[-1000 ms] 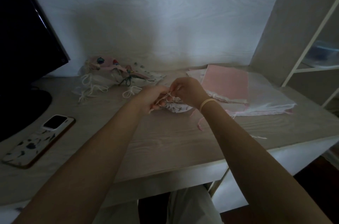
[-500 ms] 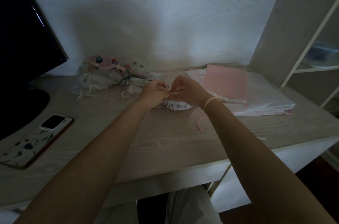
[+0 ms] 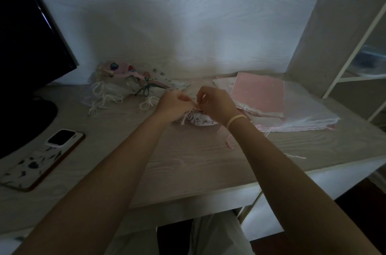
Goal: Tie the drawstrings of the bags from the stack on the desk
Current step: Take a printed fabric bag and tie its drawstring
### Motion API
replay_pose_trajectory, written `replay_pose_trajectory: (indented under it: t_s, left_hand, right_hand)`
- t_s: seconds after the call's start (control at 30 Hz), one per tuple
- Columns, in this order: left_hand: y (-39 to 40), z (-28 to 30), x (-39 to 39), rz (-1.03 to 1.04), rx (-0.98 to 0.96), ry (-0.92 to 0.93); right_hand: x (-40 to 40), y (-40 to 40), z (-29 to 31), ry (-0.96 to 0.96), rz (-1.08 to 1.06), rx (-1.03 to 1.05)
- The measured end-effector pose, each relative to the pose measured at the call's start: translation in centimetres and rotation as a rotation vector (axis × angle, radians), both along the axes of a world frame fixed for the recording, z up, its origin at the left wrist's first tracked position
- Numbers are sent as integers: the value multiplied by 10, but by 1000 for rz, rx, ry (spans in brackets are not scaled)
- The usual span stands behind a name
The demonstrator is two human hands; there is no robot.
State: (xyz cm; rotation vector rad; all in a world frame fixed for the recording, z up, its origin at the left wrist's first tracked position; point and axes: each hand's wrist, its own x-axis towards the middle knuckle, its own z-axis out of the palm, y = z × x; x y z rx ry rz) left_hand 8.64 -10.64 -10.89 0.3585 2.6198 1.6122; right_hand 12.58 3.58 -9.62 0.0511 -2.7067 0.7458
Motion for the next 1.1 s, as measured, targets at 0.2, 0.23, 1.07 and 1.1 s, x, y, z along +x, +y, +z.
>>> replay_pose_trajectory:
  t_s: [0.2, 0.23, 1.07, 1.1]
  left_hand:
    - [6, 1, 3, 22, -56, 37]
    - [6, 1, 3, 34, -56, 51]
    - [10, 0, 4, 59, -32, 81]
    - [10, -1, 5, 49, -49, 99]
  right_hand:
    - [1, -3, 4, -12, -4, 123]
    - [1, -4, 4, -17, -6, 151]
    - [3, -18, 1, 17, -79, 371]
    - [4, -16, 2, 10, -66, 363]
